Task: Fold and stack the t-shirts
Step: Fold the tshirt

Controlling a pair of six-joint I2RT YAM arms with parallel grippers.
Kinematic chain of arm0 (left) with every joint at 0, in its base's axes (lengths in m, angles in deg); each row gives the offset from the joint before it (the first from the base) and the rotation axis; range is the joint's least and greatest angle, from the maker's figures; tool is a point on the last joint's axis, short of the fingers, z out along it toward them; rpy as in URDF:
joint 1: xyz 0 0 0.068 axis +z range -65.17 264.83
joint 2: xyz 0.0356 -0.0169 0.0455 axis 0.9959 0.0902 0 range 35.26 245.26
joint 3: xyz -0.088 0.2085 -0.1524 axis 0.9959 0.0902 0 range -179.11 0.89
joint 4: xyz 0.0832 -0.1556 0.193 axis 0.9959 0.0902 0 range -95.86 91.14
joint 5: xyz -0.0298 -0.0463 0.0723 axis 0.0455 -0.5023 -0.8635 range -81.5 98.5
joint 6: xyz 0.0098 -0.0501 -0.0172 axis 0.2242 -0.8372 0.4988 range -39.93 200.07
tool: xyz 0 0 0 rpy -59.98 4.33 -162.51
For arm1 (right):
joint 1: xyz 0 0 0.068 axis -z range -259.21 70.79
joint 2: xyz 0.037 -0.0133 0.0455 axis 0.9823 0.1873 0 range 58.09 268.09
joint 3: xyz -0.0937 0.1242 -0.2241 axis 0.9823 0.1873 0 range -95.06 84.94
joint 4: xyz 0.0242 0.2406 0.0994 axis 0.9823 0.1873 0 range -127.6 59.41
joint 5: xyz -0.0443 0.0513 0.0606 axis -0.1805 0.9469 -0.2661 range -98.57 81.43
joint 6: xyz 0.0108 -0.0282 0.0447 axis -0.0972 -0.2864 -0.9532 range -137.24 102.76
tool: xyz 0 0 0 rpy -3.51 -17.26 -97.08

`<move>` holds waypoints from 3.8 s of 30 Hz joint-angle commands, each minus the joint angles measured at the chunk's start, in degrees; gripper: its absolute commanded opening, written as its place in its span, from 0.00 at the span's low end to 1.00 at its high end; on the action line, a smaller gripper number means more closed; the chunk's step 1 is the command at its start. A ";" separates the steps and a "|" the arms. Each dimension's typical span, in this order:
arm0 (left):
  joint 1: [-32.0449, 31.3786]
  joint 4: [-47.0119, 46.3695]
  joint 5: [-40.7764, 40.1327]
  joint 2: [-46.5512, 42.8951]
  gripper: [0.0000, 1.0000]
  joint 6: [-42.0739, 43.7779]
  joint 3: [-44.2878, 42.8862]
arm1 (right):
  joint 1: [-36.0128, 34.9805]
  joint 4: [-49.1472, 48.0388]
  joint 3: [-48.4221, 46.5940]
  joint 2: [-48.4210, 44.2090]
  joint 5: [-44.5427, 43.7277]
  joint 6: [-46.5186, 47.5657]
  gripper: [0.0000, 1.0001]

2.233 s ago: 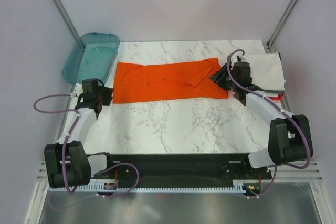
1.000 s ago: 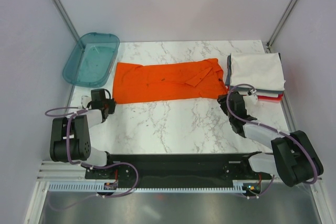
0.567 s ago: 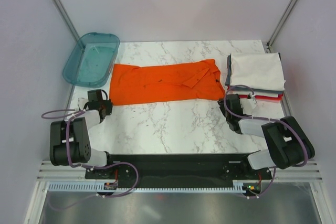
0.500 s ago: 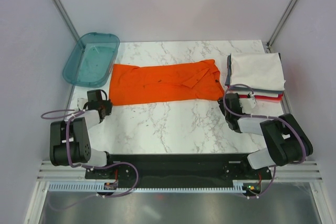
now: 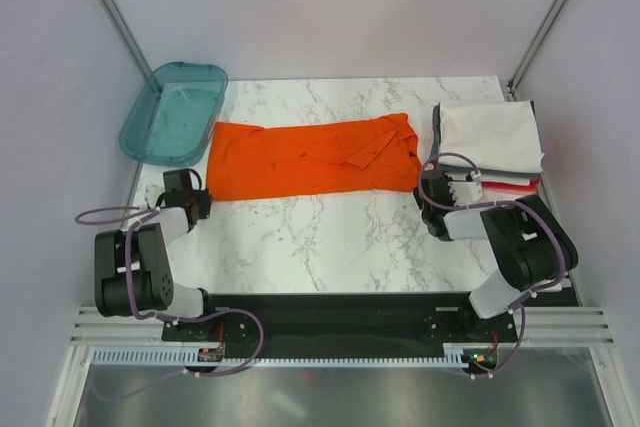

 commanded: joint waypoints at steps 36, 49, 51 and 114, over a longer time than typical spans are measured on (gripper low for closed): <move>0.75 21.80 4.14 -19.40 0.02 5.14 -14.07 | 0.05 35.71 -16.23 -28.54 -5.03 8.21 0.00; 1.45 38.60 8.10 -36.91 0.02 8.57 -40.33 | 0.13 39.67 -33.36 -50.25 -4.32 21.48 0.00; 1.45 39.65 7.84 -37.79 0.02 8.48 -42.98 | 0.05 40.98 -35.48 -50.96 -3.54 21.92 0.00; 1.89 -9.65 21.65 4.68 0.02 9.62 -19.37 | 21.76 8.47 -30.14 3.80 46.74 13.58 0.00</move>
